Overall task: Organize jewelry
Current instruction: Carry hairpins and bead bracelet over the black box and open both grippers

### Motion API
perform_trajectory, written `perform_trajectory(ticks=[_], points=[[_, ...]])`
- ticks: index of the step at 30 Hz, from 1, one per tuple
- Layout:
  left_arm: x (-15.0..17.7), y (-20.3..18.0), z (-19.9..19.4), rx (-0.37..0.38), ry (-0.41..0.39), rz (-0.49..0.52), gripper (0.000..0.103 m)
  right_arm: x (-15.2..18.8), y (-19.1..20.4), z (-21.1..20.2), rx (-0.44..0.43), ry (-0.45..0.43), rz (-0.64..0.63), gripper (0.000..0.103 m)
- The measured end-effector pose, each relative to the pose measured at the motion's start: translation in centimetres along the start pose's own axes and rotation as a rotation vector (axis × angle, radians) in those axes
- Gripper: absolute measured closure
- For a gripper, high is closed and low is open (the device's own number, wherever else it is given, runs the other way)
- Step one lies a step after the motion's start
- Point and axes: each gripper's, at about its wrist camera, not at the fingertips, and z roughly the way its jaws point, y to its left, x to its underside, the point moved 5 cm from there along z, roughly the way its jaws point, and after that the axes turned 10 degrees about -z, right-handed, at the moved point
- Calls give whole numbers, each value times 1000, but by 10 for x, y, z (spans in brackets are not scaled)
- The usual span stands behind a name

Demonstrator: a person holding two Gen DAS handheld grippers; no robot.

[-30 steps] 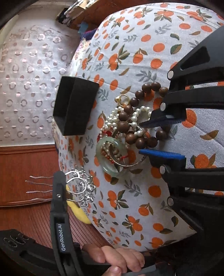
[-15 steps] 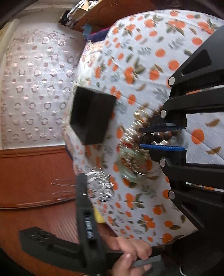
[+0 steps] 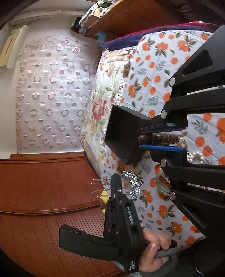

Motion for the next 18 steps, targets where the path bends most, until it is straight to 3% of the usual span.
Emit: perform_trajectory(ticks=[9,18], points=[[-31,-1,41,-16,28,-14,102,-35,-22,3,30,-33,-3,88],[-42,7,73,-33,66,-46,102,-58,-37,27,39,-23,-17,88]])
